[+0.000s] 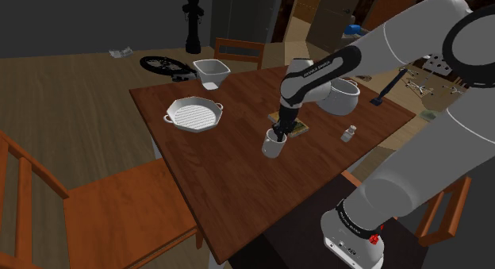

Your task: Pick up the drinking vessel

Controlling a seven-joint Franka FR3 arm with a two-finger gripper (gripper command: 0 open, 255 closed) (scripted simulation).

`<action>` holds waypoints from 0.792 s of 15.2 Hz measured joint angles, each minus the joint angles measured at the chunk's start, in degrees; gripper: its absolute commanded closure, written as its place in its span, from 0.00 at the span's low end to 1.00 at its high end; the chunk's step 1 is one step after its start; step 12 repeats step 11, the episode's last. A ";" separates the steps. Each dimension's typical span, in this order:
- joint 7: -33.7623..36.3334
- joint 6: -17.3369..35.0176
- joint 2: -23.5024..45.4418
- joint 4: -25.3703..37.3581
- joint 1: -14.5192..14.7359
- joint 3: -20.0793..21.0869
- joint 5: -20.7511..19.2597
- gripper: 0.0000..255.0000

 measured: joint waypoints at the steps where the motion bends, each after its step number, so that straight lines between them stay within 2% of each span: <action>1: 0.02 -0.94 -0.61 0.33 -0.10 -0.08 -0.20 1.00; 10: 1.27 -8.97 -6.64 2.42 -0.31 0.03 -1.37 1.00; 12: 1.31 -9.41 -6.94 2.56 -0.33 0.02 -1.43 1.00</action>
